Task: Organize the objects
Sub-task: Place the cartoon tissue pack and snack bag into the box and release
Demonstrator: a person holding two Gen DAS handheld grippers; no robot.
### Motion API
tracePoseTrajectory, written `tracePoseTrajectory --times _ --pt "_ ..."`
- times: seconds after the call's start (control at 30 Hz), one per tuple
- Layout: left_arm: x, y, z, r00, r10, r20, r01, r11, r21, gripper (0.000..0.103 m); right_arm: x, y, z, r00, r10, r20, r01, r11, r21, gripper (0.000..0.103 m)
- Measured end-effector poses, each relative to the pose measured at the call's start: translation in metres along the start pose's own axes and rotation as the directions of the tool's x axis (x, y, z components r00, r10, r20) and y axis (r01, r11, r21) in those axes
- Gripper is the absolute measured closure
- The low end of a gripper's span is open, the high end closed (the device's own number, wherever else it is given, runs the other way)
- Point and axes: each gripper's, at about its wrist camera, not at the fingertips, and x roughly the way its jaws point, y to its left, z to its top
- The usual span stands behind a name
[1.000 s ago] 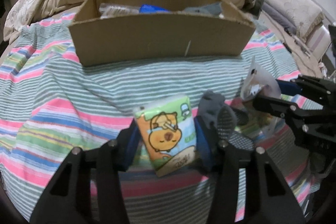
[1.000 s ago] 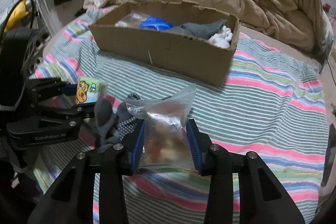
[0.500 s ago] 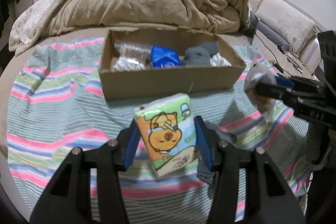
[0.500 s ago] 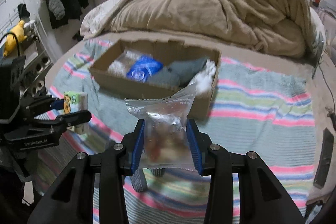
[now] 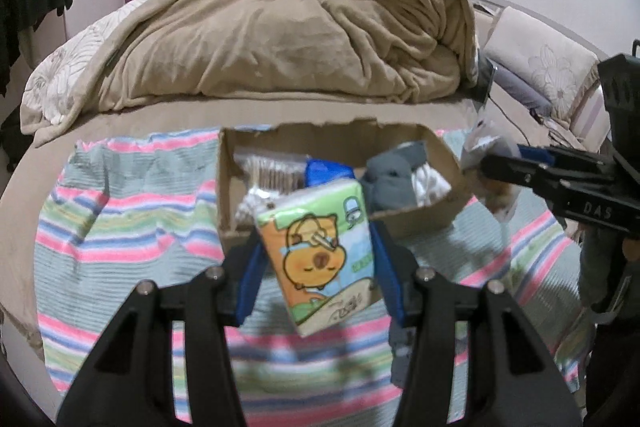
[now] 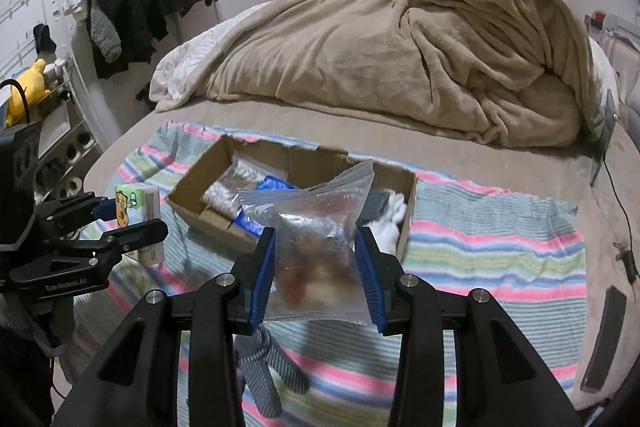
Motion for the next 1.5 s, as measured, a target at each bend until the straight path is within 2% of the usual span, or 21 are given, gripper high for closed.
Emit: tracePoseTrajectory --times 0.1,0.23,0.5,0.67,0.87,1.17,1.23,1.3,1.5 --pt "0.007 0.003 0.008 1.0 -0.008 0.004 0.008 1.0 0.002 0.052 0.005 -0.004 0.007 1.0 0.0 0.005 0.0 1.0 0.014 0.061" --pt "0.016 0.001 0.018 0.998 -0.055 0.012 0.055 0.998 0.012 0.052 0.014 -0.009 0.012 1.0 -0.005 -0.007 0.005 1.0 0.024 0.061" --pt "0.044 -0.01 0.036 0.997 -0.071 0.01 0.071 0.996 0.055 0.052 0.032 -0.019 0.015 0.999 -0.033 -0.031 0.035 0.998 0.044 0.061" --pt "0.063 -0.007 0.042 0.999 -0.04 0.003 0.04 0.998 0.055 0.052 0.042 -0.027 0.016 0.998 -0.049 -0.03 0.051 0.996 0.074 0.061" --pt "0.088 0.0 0.035 0.997 -0.034 -0.068 0.037 0.998 0.043 0.051 0.054 -0.031 0.015 0.998 -0.047 -0.042 0.051 0.995 0.089 0.061" --pt "0.096 -0.003 0.029 0.997 -0.018 -0.081 0.023 0.998 0.059 0.05 0.076 -0.025 0.012 0.995 -0.049 -0.082 0.053 0.997 0.057 0.06" --pt "0.094 -0.002 0.028 0.997 -0.02 -0.078 0.024 0.999 0.048 0.048 0.078 -0.026 0.01 0.995 -0.051 -0.082 0.056 0.997 0.061 0.058" --pt "0.089 0.001 0.027 0.997 -0.025 -0.068 0.027 0.999 0.035 0.047 0.077 -0.026 0.01 0.995 -0.058 -0.078 0.062 0.996 0.059 0.05" --pt "0.076 0.011 0.018 0.998 -0.036 -0.045 0.036 0.999 -0.003 0.046 0.067 -0.029 0.009 0.996 -0.08 -0.048 0.083 0.994 0.073 0.043"
